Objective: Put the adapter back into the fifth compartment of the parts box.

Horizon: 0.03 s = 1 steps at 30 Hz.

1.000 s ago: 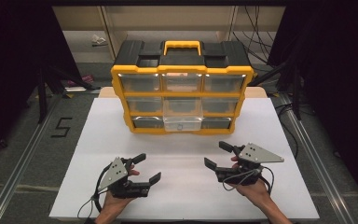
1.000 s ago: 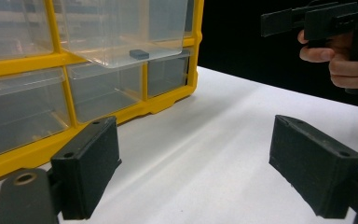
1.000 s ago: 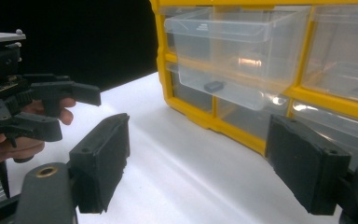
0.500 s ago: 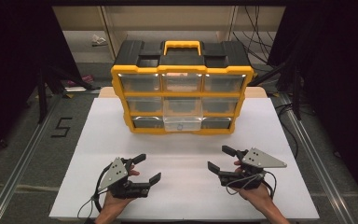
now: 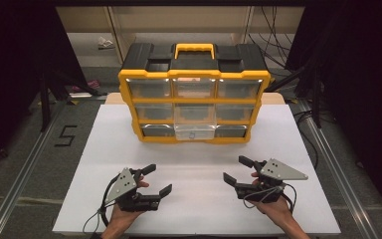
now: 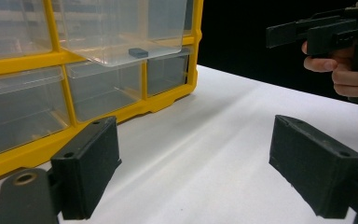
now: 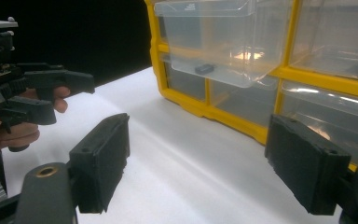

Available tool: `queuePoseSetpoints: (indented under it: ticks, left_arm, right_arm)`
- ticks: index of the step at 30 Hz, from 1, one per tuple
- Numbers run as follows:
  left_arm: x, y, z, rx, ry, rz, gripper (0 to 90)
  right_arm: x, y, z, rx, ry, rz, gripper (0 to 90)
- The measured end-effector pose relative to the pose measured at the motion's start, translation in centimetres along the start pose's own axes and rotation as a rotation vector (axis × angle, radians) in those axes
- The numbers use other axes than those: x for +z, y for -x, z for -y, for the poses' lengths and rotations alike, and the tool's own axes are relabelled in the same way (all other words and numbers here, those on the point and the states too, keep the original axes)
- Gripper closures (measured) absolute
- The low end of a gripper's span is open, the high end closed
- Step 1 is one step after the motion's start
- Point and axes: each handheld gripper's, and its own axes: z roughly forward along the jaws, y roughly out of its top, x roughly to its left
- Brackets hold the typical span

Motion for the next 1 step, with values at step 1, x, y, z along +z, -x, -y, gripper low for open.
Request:
queuePoseSetpoints:
  ticks: [1]
  left_arm:
    - [0.0, 0.0, 0.0, 0.0, 0.001, 0.0, 15.5]
  right_arm:
    - [0.0, 0.02, 0.01, 0.001, -0.001, 0.001, 22.8]
